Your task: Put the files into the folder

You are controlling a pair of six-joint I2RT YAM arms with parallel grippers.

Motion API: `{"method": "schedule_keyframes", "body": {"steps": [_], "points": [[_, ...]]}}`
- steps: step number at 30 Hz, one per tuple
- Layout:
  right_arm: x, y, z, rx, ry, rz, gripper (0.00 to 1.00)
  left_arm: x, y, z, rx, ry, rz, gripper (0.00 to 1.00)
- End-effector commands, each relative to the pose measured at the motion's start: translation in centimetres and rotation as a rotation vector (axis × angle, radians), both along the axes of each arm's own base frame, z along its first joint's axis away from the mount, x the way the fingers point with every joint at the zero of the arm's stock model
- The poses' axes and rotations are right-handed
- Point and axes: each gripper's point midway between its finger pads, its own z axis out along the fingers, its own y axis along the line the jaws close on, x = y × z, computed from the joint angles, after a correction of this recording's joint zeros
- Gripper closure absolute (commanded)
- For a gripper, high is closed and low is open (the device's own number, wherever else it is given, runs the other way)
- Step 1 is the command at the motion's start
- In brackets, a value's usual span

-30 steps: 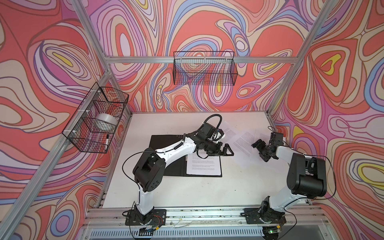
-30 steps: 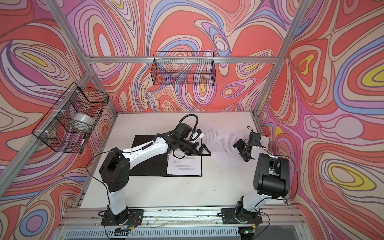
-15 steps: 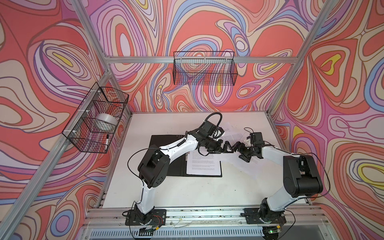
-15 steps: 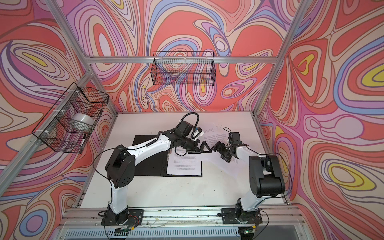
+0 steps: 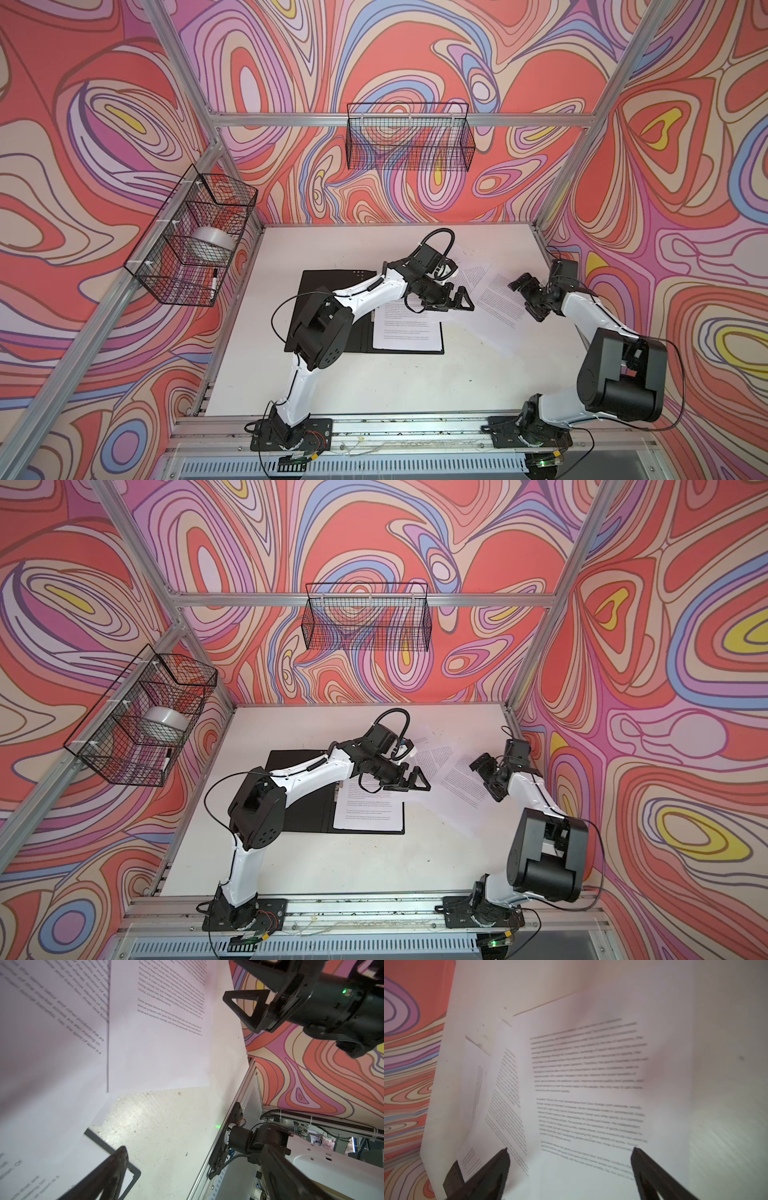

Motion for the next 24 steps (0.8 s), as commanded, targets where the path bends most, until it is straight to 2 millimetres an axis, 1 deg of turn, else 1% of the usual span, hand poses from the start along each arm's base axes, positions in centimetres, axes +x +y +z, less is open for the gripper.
{"method": "schedule_keyframes", "body": {"steps": [1, 4, 5, 7, 9, 12, 15, 18, 20, 21, 22, 24], "points": [[-2.2, -2.7, -1.4, -0.011, 0.04, -0.093, 0.04, -1.5, -2.1, -1.8, 0.019, 0.047, -0.061, 0.0], [-2.6, -5.0, -1.7, -0.017, 0.001, -0.178, 0.04, -1.9, -4.2, -2.4, 0.013, 0.049, -0.092, 0.0], [-2.4, -5.3, -1.8, -0.023, -0.006, -0.186, 0.04, -2.0, -4.9, -2.6, 0.009, 0.05, -0.1, 0.0], [-1.4, -5.8, -1.7, -0.031, -0.031, -0.177, 0.04, -2.1, -6.0, -3.5, 0.01, 0.063, -0.105, 0.0], [-0.7, -6.3, -2.1, -0.031, -0.027, -0.169, 0.04, -2.1, -6.8, -4.5, 0.014, 0.079, -0.104, 0.0], [0.2, -7.0, -3.0, -0.047, -0.014, -0.149, 0.04, -1.4, -7.7, -5.8, 0.007, 0.098, -0.08, 0.0], [0.9, -7.2, -4.3, 0.0, -0.003, -0.137, 0.05, -1.0, -7.9, -7.1, 0.028, 0.108, -0.059, 0.0], [2.0, -7.1, -4.6, 0.024, -0.042, -0.118, 0.06, -1.1, -7.6, -8.6, 0.058, 0.125, -0.053, 0.0], [2.8, -7.0, -5.0, 0.047, -0.037, -0.097, 0.06, -1.4, -7.3, -9.5, 0.08, 0.134, -0.053, 0.0], [3.0, -7.0, -5.9, 0.062, -0.018, -0.086, 0.06, -1.4, -6.9, -10.0, 0.097, 0.135, -0.05, 0.0], [3.3, -7.1, -6.3, 0.071, -0.014, -0.08, 0.06, -1.5, -6.7, -10.4, 0.11, 0.135, -0.048, 0.0], [3.9, -6.4, -7.3, 0.129, -0.01, -0.054, 0.07, -1.8, -6.1, -11.1, 0.129, 0.142, -0.047, 0.0]]}}
